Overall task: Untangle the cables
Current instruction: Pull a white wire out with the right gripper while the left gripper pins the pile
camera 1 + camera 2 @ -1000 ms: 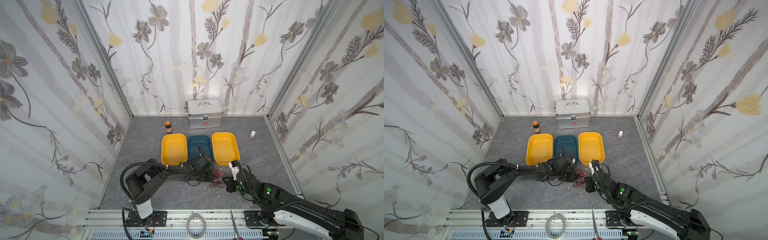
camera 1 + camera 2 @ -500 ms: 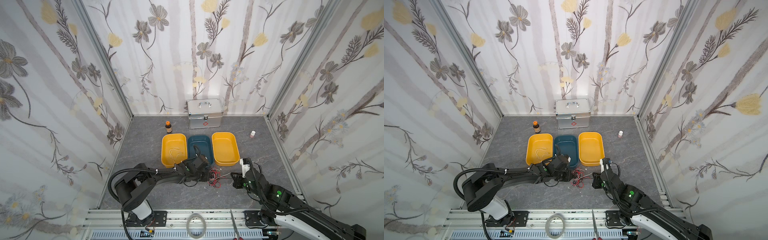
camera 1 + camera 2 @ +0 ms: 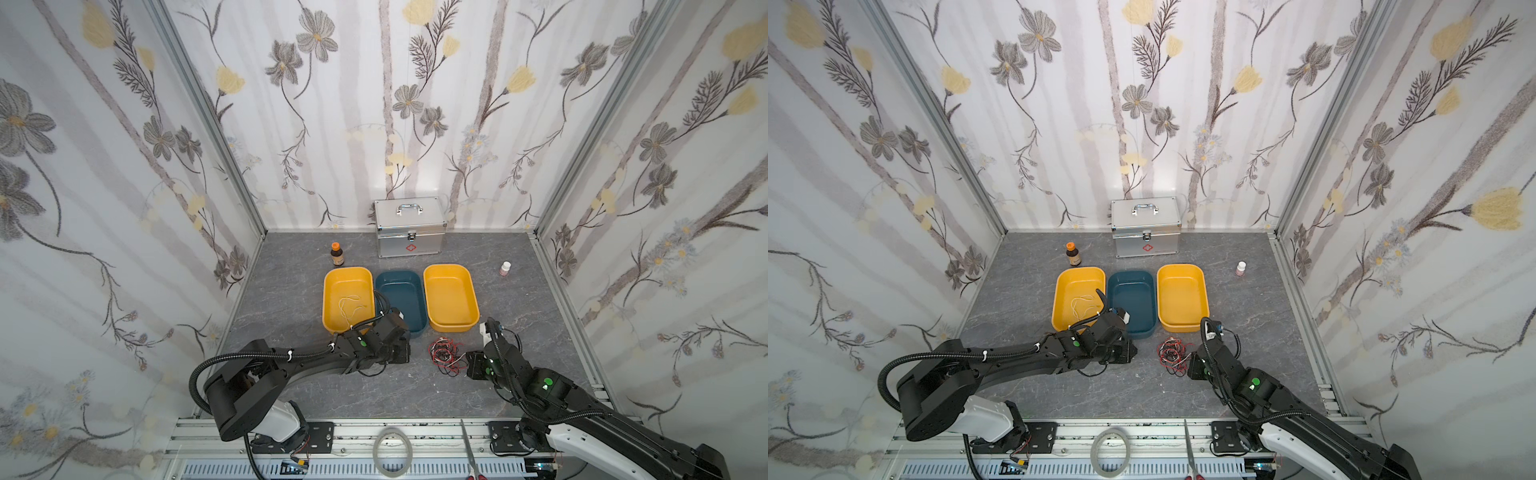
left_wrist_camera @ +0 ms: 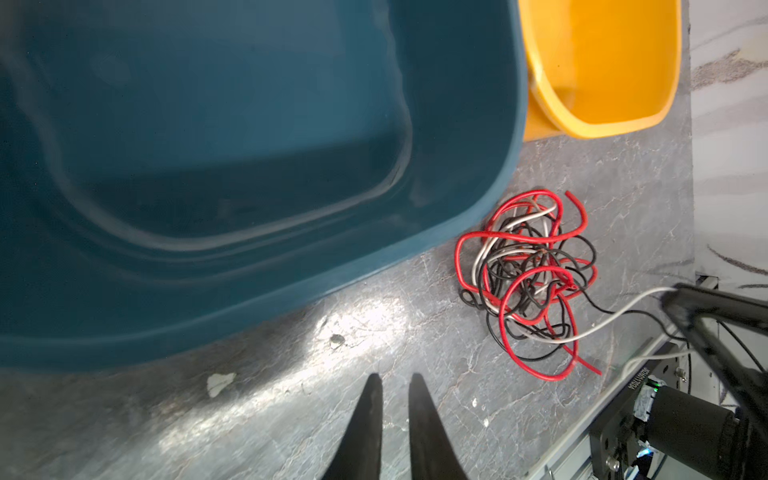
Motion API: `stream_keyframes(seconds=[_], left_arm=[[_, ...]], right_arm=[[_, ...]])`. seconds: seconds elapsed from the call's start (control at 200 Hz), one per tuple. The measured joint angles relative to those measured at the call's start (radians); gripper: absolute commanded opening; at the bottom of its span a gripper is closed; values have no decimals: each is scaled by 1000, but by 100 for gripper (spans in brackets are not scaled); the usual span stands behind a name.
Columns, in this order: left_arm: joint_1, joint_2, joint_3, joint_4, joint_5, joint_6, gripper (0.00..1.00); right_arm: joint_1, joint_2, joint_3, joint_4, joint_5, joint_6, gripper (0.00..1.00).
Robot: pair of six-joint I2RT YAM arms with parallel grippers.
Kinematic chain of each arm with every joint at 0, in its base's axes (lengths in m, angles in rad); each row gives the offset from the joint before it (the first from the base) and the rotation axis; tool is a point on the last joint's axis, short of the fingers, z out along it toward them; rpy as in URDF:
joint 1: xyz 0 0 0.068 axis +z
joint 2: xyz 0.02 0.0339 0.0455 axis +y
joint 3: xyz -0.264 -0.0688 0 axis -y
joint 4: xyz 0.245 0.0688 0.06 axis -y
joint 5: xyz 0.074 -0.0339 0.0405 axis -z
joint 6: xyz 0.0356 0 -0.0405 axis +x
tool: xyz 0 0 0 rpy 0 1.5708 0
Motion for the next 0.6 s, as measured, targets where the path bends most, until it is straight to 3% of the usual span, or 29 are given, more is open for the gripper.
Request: stream_keyframes(seconds=[0.13, 0.22, 0.6], left_arm=[[0, 27, 0, 56, 68, 13, 43], [0, 62, 9, 98, 117, 21, 49], [-16, 242, 183, 177, 244, 104, 48]], right_arm=[[-1, 32, -7, 37, -36, -3, 1], [0, 35, -9, 60, -55, -10, 1], [0, 4, -45, 82, -101, -10, 2]])
